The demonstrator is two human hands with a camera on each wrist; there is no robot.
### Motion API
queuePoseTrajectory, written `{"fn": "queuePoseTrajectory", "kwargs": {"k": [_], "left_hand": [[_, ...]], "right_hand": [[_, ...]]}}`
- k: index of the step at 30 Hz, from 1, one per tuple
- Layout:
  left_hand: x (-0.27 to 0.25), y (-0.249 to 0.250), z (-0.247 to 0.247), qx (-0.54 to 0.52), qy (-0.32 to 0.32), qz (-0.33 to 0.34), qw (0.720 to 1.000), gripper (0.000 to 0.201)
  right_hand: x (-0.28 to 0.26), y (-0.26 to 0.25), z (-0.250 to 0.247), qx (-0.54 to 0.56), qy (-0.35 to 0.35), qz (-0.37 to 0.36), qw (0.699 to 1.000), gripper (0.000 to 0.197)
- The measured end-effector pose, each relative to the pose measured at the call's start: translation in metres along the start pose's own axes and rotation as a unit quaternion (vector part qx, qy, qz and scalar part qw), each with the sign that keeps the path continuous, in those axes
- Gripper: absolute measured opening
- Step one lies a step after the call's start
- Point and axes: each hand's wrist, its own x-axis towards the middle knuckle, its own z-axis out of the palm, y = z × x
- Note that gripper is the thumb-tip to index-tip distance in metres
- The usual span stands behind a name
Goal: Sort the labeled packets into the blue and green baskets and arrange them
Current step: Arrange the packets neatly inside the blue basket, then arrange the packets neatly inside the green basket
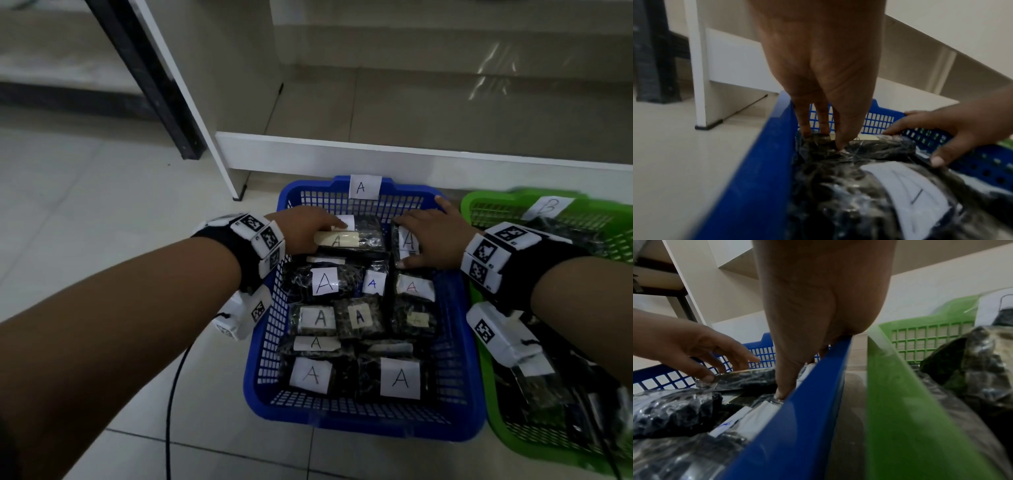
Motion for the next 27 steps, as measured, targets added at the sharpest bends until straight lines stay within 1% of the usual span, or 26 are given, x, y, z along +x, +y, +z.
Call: {"fn": "queuePoseTrajectory", "kwargs": {"k": [2, 4, 12, 18, 22, 27], "left_hand": [[0.002, 0.002, 0.002, -0.018, 0.030, 0.011, 0.999, 0.053], [0.004, 0.004, 0.006, -0.014, 0.036, 0.019, 0.999, 0.050], [0.002, 0.003, 0.010, -0.018, 0.020, -0.003, 1.000, 0.052], [0.001, 0.003, 0.012, -0.028, 0.019, -0.014, 0.999, 0.052], [0.005, 0.006, 0.009, -0.022, 0.017, -0.019, 0.999, 0.052], [0.010, 0.012, 0.008, -0.017, -0.003, -0.032, 0.999, 0.046]], "right_hand": [[0.000, -0.001, 0.001, -0.006, 0.001, 0.001, 1.000, 0.089], [0.000, -0.002, 0.001, -0.012, 0.001, 0.002, 1.000, 0.090], [0.001, -0.001, 0.000, -0.003, 0.000, 0.005, 1.000, 0.089], [-0.001, 0.000, 0.003, 0.020, 0.022, 0.002, 1.000, 0.089], [-0.007, -0.002, 0.003, 0.045, 0.050, 0.020, 0.998, 0.084], [-0.011, -0.005, 0.004, 0.056, 0.042, 0.043, 0.997, 0.082]]}}
